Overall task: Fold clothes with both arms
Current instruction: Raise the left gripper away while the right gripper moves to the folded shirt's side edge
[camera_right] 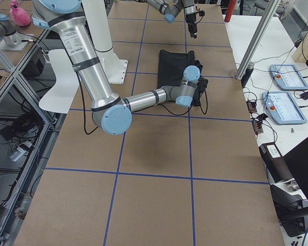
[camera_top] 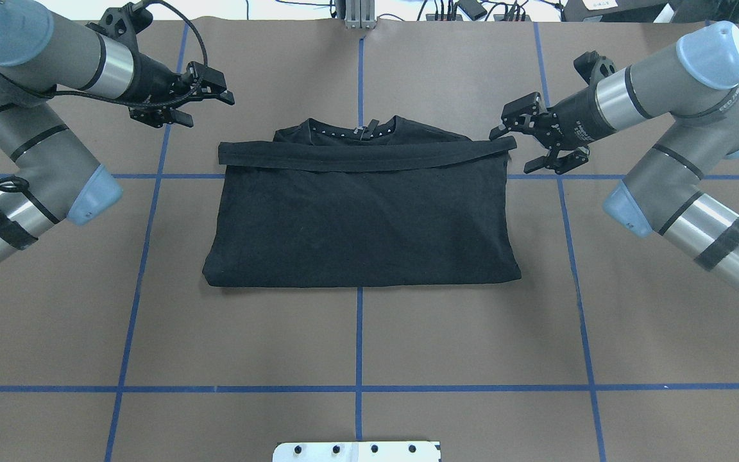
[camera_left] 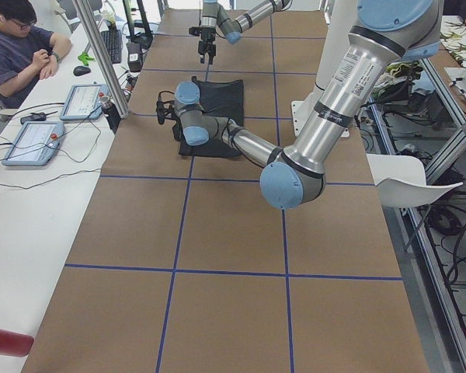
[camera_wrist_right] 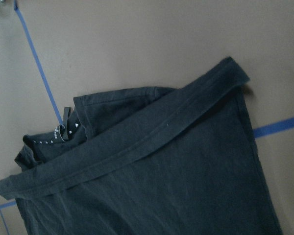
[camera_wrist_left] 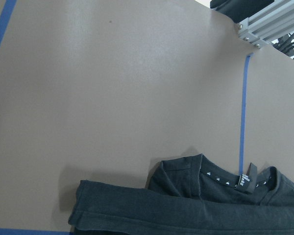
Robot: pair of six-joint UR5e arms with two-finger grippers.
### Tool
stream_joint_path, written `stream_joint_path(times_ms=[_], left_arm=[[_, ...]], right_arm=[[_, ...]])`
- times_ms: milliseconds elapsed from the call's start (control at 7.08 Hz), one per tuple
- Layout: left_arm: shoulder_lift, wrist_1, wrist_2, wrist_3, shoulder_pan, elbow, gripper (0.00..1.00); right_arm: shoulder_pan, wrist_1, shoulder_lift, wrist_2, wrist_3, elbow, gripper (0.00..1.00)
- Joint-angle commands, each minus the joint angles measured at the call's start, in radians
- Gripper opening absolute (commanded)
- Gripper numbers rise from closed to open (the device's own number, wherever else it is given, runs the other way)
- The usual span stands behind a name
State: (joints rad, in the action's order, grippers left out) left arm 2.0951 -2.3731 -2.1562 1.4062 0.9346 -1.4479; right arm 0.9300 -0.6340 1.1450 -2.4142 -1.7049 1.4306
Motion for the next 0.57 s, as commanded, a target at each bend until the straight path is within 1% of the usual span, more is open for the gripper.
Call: stream_joint_path(times_ms=[0,141,424], left_arm=[[-0.01,0.005,0.001,0.008,0.004,-0.04,0.99],[-0.01,0.005,0.001,0.011,0.004,-0.058,0.99],[-0.027,0.005,0.004,0.011,0.004,-0.083,0.99]], right_arm=[[-0.101,-0.244,0.051,0.009,0.001,0.175,1.0],[-0.156,-0.248,0.059,0.053,0.002,0.177,1.0],[-0.192,-0.25,0.116,0.104,0.023,0.179,0.99]])
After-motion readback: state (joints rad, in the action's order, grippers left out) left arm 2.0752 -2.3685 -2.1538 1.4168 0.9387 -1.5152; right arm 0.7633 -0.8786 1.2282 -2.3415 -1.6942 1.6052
